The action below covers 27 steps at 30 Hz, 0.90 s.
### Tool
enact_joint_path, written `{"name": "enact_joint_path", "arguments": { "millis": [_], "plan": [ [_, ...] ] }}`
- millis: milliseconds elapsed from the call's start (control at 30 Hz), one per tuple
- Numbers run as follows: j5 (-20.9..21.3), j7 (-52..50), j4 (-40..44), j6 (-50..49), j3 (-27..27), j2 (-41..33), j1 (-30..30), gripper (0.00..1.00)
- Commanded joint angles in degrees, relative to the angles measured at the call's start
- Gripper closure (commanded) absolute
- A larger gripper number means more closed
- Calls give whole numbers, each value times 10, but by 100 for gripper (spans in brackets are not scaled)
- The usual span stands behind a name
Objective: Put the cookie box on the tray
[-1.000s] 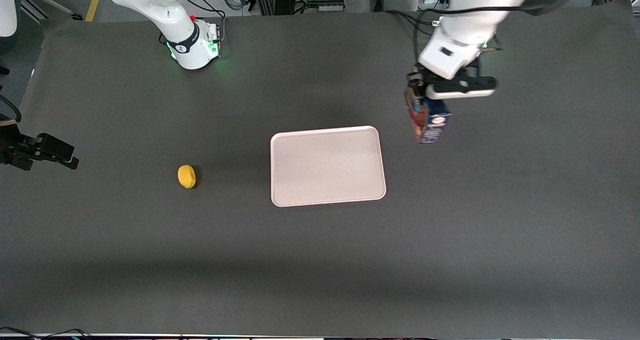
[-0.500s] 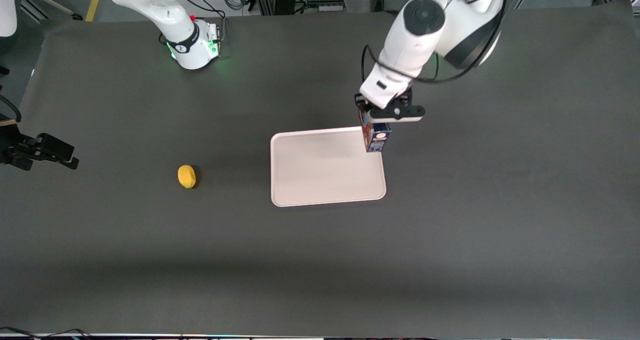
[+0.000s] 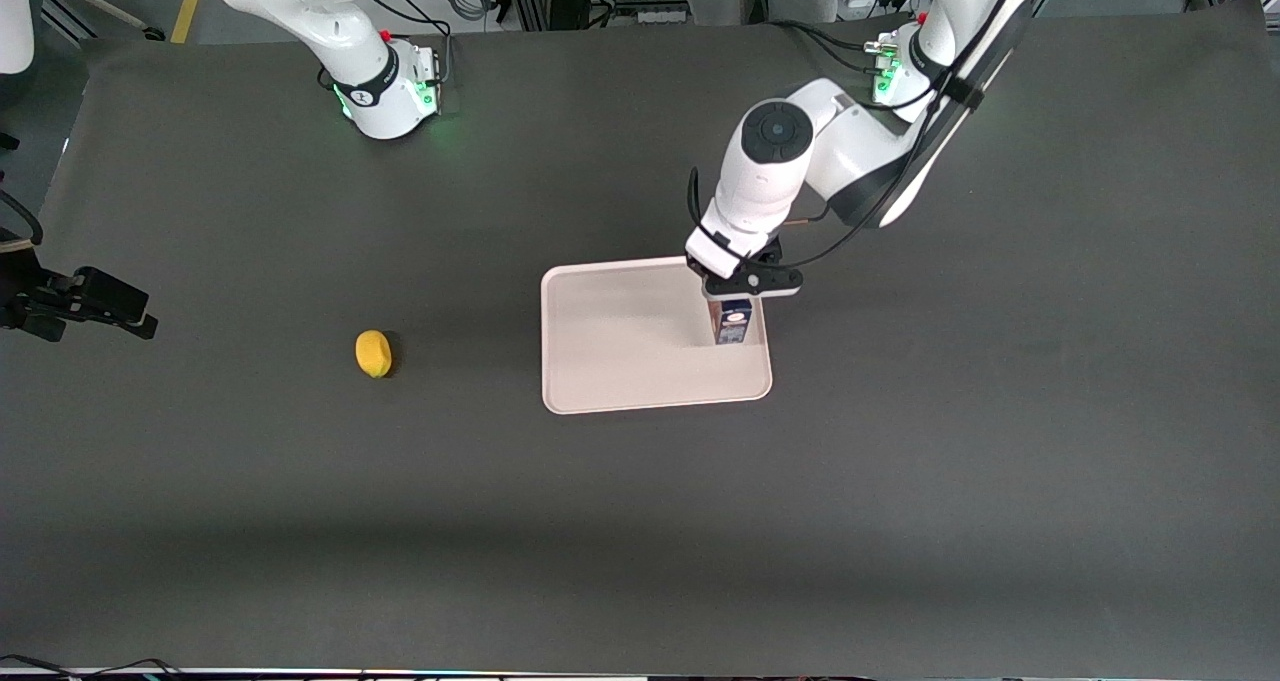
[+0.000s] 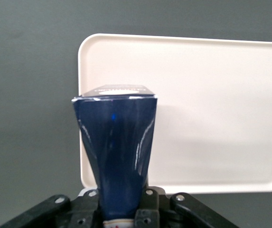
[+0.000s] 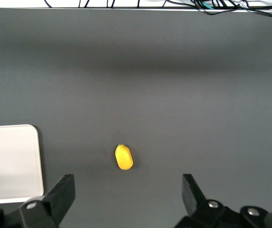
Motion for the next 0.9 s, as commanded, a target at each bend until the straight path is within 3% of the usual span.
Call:
{"name": "enact_joint_path", "arguments": {
  "millis": [0, 400, 533, 567, 733, 867],
  "plan": [
    [39, -26, 14, 28, 37, 34, -31, 75],
    [46, -35, 14, 62, 77, 66, -53, 75],
    [47, -35, 14, 62, 80, 68, -53, 70],
    [47, -35, 14, 62, 81, 69, -54, 68],
    [55, -36, 14, 64, 82, 74, -58, 37],
    [64, -36, 14, 72, 89, 77, -59, 27]
  ]
}}
